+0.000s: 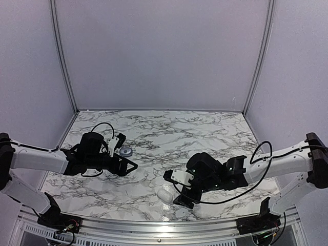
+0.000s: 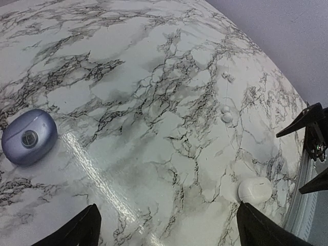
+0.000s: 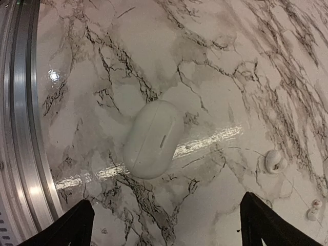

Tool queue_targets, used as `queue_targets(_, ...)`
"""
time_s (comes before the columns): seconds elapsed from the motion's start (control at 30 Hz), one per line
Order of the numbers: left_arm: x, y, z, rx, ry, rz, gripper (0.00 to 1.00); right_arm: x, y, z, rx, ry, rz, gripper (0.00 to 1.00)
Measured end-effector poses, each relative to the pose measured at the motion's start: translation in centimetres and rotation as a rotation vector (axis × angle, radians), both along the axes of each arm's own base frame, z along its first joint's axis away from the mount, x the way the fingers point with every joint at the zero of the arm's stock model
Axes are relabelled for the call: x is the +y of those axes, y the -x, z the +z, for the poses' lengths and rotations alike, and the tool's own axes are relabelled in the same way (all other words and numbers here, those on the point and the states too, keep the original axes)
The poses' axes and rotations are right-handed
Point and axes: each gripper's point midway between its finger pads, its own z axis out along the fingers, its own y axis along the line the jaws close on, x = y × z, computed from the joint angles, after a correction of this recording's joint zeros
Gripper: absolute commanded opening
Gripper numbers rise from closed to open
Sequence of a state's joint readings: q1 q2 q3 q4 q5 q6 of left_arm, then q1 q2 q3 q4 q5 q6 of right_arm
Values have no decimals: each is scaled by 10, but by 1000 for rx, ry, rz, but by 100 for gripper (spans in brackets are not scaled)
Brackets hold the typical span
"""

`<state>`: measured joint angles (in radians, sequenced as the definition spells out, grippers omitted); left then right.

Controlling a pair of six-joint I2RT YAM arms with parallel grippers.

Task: Insert the wireless bluetooth earbuds into the charging case
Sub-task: Move the charging case to the center of the board.

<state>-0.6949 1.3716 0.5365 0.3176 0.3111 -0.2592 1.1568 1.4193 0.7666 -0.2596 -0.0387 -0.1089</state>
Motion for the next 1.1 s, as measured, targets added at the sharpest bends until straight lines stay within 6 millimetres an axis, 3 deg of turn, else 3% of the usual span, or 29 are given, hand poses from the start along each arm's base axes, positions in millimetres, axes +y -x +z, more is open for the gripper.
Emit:
queue_targets(0.2, -2, -12, 14, -58, 15, 23, 98, 15, 11, -18, 42, -13, -48, 89)
queue_targets(0.33, -1, -15, 17, -70, 14, 45, 98, 18, 5, -43, 48, 55, -93, 86)
queue_targets(0.43, 1, -17, 20, -77, 20, 62, 98, 19, -3, -51, 28, 88, -132, 83)
queue_targets(0.63, 0, -22, 32, -112, 46, 77, 91, 11, -29, -48, -31, 110, -220, 81)
queue_targets(0.9, -3, -7, 27, -151, 52, 9, 84, -19, -91, -43, -81, 109, -370, 80)
queue_targets(1.1, -20, 17, 22, -197, 35, -112, 84, -19, -93, -34, -72, 64, -358, 80)
